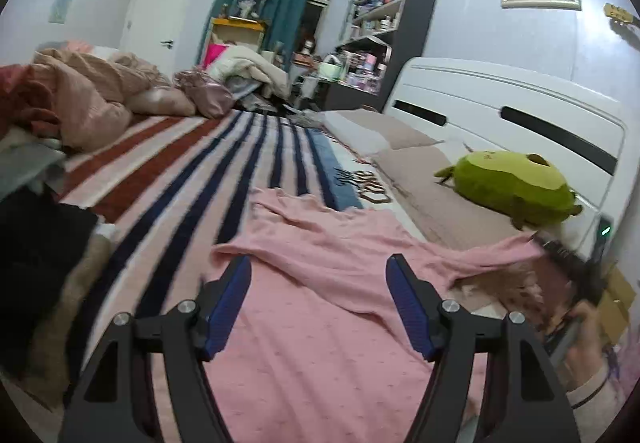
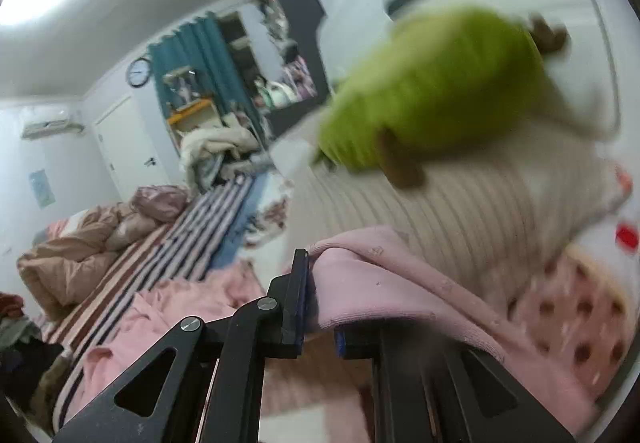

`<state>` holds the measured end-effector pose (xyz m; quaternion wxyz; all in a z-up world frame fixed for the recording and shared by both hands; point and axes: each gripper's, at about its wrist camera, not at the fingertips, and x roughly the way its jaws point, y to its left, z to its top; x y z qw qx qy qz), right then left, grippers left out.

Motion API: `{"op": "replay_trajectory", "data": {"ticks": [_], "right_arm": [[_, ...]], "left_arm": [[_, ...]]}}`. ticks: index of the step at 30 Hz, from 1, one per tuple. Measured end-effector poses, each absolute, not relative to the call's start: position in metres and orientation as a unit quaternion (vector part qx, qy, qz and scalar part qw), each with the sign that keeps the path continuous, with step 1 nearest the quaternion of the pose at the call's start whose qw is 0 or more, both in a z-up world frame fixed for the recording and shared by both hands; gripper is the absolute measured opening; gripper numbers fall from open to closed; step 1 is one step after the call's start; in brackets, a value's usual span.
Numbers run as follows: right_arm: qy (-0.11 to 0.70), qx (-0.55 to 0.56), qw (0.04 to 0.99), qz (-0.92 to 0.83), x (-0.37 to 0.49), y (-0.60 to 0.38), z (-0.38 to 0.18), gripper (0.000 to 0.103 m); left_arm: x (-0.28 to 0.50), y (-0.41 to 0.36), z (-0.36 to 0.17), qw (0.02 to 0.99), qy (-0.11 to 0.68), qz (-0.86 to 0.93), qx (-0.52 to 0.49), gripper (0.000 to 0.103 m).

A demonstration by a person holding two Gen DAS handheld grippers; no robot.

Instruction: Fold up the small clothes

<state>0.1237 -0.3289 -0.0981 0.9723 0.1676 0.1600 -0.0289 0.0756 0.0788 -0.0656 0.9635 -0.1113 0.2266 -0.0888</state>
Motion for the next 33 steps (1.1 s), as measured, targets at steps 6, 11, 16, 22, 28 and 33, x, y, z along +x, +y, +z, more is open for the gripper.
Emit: {"op": "replay_trajectory", "data": {"ticks": [6,11,16,22,28,33], "right_arm": [[0.139,0.093,0.983,0.077,0.124,-0.260,-0.053,0.005],[0.154,0.014,0.972,0.179,0.108,-0.165,-0.066,0.006],[0.311,-0.074,0.905,0.280,0.126,-0.068,-0.145,0.006],[0.408,-0.070,0.859,0.303,0.132,-0.056,-0.199,0.037],[0.368,-0.013,0.878,0.305,0.088,-0.126,-0.168,0.062],[0.337,0.026,0.908,0.246,0.070,-0.194,-0.145,0.066]], "left_arm": [[0.066,0.110,-0.068,0.966,0.213,-0.077,-0.122,0.072],[0.057,0.131,-0.064,0.967,0.208,-0.068,-0.132,0.072],[0.048,0.139,-0.059,0.970,0.193,-0.067,-0.130,0.074],[0.043,0.130,-0.070,0.968,0.208,-0.082,-0.112,0.081],[0.052,0.087,-0.085,0.959,0.237,-0.133,-0.078,0.081],[0.079,0.012,-0.091,0.946,0.258,-0.196,-0.025,0.081]]}}
